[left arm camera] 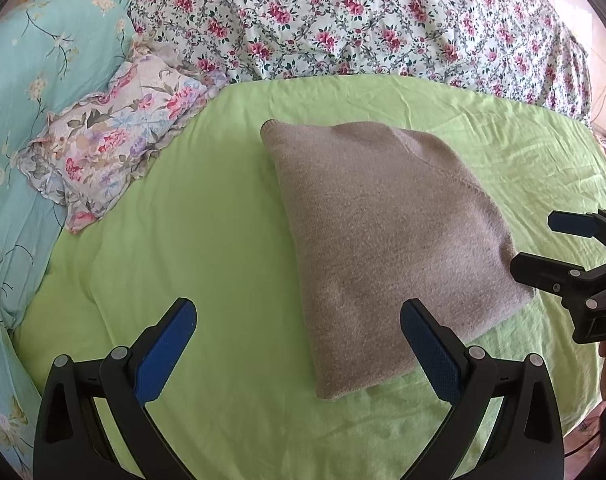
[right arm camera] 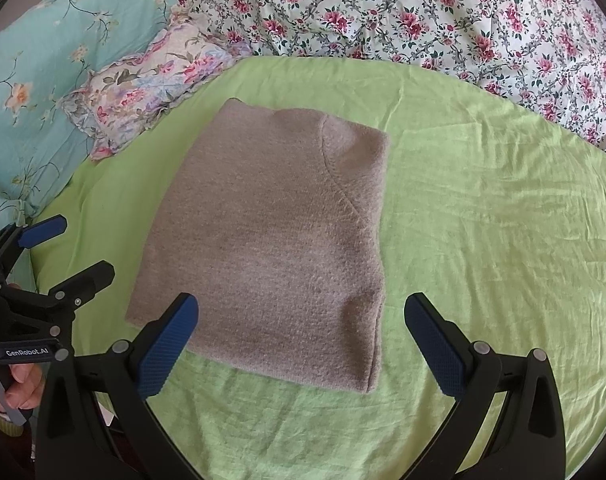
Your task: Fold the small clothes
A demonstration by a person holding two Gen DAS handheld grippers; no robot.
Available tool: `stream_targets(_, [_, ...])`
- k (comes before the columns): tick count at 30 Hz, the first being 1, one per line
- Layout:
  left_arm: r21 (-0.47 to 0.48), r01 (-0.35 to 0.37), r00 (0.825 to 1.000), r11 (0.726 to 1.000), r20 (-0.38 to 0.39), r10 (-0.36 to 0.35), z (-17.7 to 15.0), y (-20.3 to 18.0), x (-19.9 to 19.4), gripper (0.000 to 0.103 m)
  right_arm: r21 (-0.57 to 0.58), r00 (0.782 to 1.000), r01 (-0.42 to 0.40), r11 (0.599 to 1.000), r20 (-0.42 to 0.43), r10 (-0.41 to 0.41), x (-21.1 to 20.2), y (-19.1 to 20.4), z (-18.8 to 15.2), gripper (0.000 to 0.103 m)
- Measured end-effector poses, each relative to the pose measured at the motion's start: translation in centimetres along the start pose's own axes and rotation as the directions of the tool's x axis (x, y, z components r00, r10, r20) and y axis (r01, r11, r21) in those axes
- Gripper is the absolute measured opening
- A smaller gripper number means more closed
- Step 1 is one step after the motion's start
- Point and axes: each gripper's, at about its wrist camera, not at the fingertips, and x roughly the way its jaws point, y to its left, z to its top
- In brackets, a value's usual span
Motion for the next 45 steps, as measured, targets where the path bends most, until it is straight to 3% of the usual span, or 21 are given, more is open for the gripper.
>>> stream_targets(32, [0.01,0.012,1.0,1.0,-0.005,-0.012,0.4,-0.1,0.2,0.102,0.004,1.0,0.001,1.0,0.003,-0.001,-0.3,0.1,0.1,0.103])
stream_targets(45, [0.008,0.018,1.0,1.0,-0.006,-0.018,2.1,0.4,1.5,0.102,-0.003,1.0,-0.003,1.0,-0.019,0.003,1.3,-1.6,1.9,0.103])
